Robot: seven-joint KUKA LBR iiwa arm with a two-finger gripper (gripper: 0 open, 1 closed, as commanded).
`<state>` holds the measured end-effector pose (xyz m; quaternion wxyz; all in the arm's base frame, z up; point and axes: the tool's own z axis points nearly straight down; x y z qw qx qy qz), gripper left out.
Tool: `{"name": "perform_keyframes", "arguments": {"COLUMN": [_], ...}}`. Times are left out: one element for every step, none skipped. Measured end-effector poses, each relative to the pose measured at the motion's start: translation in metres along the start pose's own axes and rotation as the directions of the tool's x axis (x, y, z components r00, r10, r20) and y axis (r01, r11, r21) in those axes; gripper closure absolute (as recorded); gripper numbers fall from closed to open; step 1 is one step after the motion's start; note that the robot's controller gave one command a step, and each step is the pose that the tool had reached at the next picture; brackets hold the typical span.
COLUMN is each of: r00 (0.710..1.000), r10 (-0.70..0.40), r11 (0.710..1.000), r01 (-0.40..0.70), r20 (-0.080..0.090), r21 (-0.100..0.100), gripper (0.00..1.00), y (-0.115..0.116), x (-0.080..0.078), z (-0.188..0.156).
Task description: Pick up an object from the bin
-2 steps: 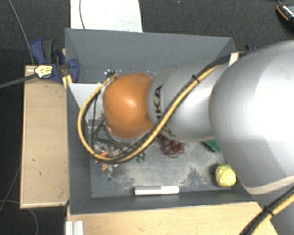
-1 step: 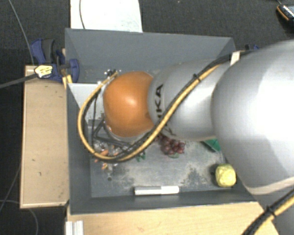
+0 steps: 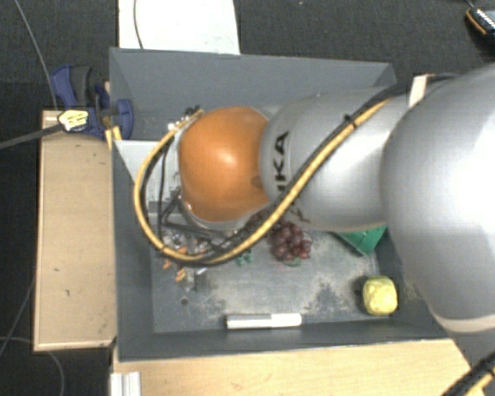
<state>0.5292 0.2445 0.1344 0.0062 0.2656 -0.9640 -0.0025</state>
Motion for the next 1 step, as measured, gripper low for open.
{"name": "perform_keyframes", "arguments": {"r00": [1.000], "r10": [0.002], "r11": [1.000], "r01": [-0.002], "r20": [0.013], "r21": [0.002], "gripper": [1.00], "y": [-0.0002], "x": [-0.0028], "z": [-0.0420]}}
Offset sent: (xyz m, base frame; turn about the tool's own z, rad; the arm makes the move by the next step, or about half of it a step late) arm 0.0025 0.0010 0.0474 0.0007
